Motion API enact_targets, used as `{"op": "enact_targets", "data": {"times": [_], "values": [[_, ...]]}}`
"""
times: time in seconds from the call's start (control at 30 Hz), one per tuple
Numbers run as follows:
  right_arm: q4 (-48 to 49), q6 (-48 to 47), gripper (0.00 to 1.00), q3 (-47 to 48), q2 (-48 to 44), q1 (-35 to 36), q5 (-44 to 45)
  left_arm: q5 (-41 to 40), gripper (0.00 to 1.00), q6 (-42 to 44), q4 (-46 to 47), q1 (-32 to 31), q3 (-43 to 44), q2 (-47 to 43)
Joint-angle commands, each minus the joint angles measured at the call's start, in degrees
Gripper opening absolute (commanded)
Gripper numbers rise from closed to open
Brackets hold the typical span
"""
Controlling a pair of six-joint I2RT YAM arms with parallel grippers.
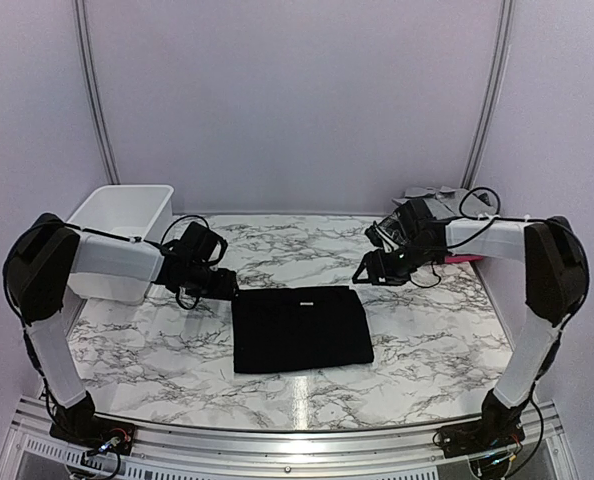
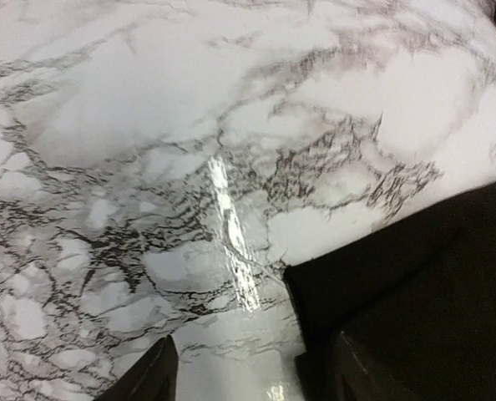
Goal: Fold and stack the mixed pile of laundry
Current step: Adjust the square-folded T-shirt at the center of the board, then pick up the square-folded T-shirt from the center of the board.
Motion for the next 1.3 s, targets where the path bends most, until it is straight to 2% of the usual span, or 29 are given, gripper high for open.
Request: {"op": "enact_targets", "data": {"times": [0.0,0.1,0.23,0.37,0.53,0.7,1.0,1.1,1.17,1.27], "values": [[-2.6,1.2,0.69,-2.5,-8.7,-1.9,-1.7,-2.4,0.71,8.2,0.2,-3.0,0.1,-8.4],[-1.8,3.2,0.70,-7.1,-13.5,-3.7,-4.8,-3.0,0.76,15.6,0.4,-10.4,0.7,-11.0],[-1.6,5.5,0.70,-11.9,-18.7,-5.7,-7.5,-2.6,0.74,23.2,0.6,-20.2,3.8,-9.2],[-0.8,8.7,0.70,-16.8,-21.5,-5.9,-10.6,-1.5,0.66,28.2,1.6,-28.0,8.8,-3.7],[3.0,13.5,0.68,-24.3,-24.0,-5.9,-11.8,-0.4,0.52,32.2,3.2,-33.6,15.5,4.7],[6.1,17.4,0.68,-29.1,-25.8,-6.0,-13.2,0.4,0.47,35.9,3.2,-35.9,20.3,11.0],[7.9,21.7,0.69,-33.8,-26.5,-5.9,-14.8,1.2,0.39,37.8,2.6,-36.1,25.6,19.8],[12.5,26.0,0.75,-37.0,-25.9,-5.9,-16.9,3.4,0.29,37.2,1.5,-36.0,26.0,21.4],[17.0,29.5,0.83,-39.6,-25.5,-5.8,-18.4,4.8,0.15,35.9,1.0,-36.0,26.1,22.0],[20.5,31.9,0.90,-41.4,-25.3,-5.6,-18.6,5.2,0.03,33.3,2.8,-35.9,24.1,20.2]]}}
